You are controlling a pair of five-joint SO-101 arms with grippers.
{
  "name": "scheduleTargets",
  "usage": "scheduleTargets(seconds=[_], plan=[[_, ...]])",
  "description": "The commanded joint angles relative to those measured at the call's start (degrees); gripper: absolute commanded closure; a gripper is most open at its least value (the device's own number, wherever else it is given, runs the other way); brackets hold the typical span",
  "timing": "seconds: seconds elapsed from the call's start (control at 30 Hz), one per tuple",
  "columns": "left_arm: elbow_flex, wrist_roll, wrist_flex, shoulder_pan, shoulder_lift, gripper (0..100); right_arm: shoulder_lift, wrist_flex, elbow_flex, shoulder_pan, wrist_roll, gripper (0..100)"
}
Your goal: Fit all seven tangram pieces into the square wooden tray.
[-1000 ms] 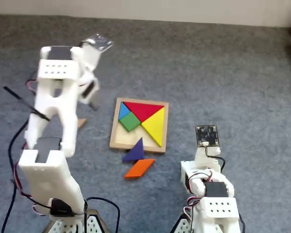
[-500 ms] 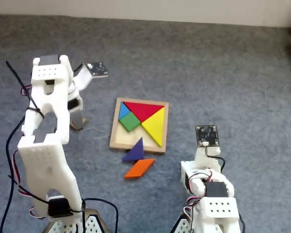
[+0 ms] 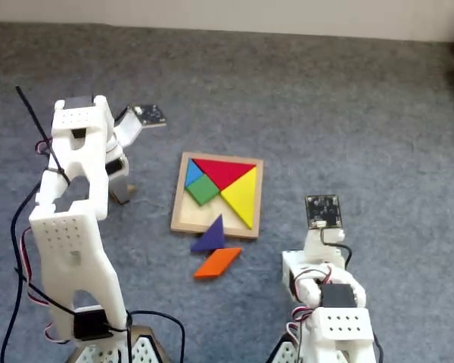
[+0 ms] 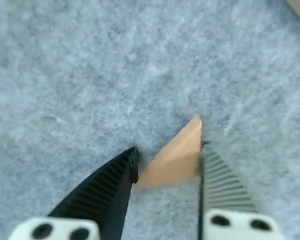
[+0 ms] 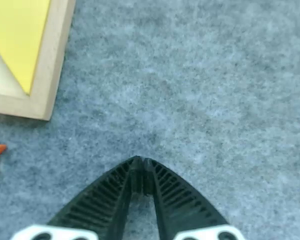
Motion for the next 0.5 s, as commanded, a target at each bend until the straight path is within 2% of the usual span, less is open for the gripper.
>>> scheduleTargets(seconds=[0.0,0.13,0.2,0.37,0.47], plan=[[-0.92,-0.18,-0.18,0.40,0.04,92,-0.66,-1.36,1.80,0.57,-0.09,96.8],[-0.92,0.00,4.04,3.12,-0.04,99,-0.66,-1.36,1.80,0.57,-0.09,96.8],[-1.01,0.70,6.42,4.70,-0.48,100,-0.66,-1.36,1.80,0.57,-0.09,96.8],[-0.92,9.41,7.03,6.37,-7.16,99,-0.66,-1.36,1.80,0.57,-0.09,96.8],[-0.84,11.34,7.47,6.02,-12.35,98,-0.66,-1.36,1.80,0.57,-0.09,96.8]])
